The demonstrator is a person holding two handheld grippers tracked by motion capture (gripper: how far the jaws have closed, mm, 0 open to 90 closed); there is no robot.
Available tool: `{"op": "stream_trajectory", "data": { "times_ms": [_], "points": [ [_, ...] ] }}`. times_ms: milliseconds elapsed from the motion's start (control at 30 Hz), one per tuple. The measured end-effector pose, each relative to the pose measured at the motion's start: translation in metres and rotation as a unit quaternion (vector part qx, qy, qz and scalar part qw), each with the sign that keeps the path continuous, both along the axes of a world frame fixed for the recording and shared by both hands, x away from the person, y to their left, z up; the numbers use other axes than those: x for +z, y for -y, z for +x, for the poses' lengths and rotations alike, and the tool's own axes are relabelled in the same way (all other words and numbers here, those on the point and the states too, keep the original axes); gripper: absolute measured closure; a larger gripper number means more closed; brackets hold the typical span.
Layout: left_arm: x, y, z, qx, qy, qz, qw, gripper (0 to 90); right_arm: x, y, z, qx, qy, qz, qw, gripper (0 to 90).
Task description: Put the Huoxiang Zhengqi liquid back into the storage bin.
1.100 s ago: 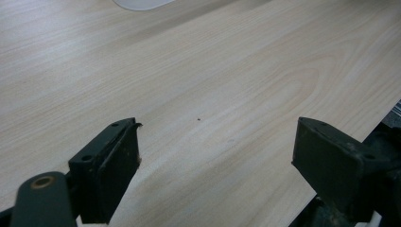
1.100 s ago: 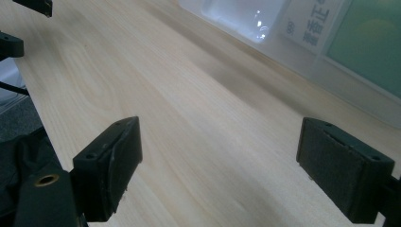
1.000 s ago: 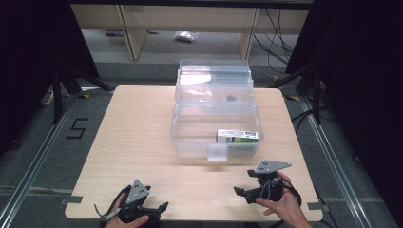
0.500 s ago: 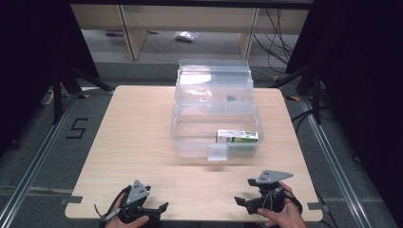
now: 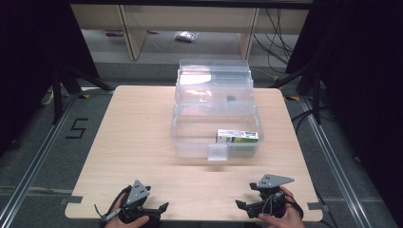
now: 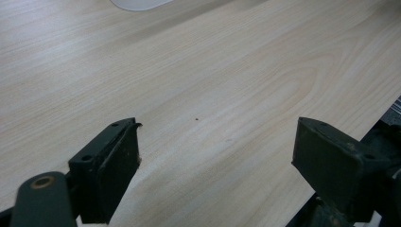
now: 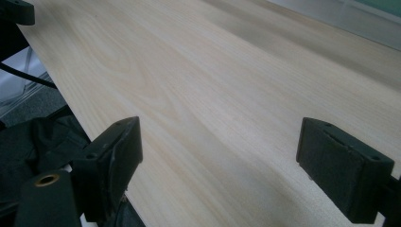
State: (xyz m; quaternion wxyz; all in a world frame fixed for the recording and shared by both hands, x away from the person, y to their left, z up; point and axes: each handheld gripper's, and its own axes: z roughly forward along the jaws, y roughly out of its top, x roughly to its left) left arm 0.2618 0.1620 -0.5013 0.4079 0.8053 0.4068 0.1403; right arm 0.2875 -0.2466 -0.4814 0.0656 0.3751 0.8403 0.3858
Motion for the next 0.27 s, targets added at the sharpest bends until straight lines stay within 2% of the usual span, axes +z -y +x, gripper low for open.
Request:
{"op": "stream_trajectory", "data": {
  "times_ms": [100,133,167,267],
  "points": [
    [0.0001,-0.0002,0.0,-0.001,0.0,0.001,1.0,14.9,-0.0002,-0.0002,0.0001,-0.002,0.0,0.001,1.0,16.1],
    [0.0,-0.0002,0.0001,0.0,0.0,0.001,1.0,14.9,-0.0008,0.0009,0.0027,0.015,-0.006,0.008,0.9998,16.1],
    [0.0,-0.0001,0.0,0.0,0.0,0.001,1.0,14.9,-0.0011,0.0012,0.0034,0.018,-0.004,0.01,0.9998,16.2],
    [-0.0003,0.0008,-0.0001,0.003,0.001,-0.004,1.0,14.9,-0.0013,0.0019,0.0037,0.01,-0.005,0.009,0.9999,16.2]
  ]
}}
